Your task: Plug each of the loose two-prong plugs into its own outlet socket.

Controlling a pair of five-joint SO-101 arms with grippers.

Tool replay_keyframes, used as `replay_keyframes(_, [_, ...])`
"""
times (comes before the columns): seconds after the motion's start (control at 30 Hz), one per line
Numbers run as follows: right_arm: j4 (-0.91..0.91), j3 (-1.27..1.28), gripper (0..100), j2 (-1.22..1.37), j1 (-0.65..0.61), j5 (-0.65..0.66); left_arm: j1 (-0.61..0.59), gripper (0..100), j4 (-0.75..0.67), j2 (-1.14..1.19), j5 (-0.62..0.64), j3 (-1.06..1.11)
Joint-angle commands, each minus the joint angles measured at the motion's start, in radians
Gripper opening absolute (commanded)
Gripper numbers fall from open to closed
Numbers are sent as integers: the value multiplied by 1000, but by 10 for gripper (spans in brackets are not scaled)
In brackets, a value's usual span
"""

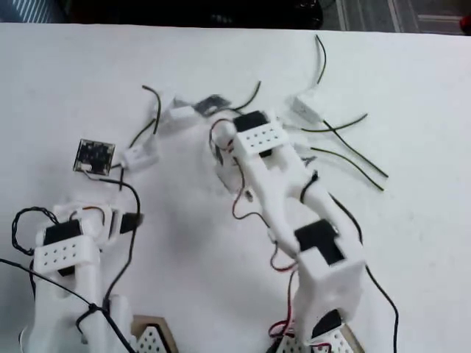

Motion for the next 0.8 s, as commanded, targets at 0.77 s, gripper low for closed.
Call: replay_keyframes(0.77, [-843,908,17,-877,302,-470,522,377,315,-22,-204,-500])
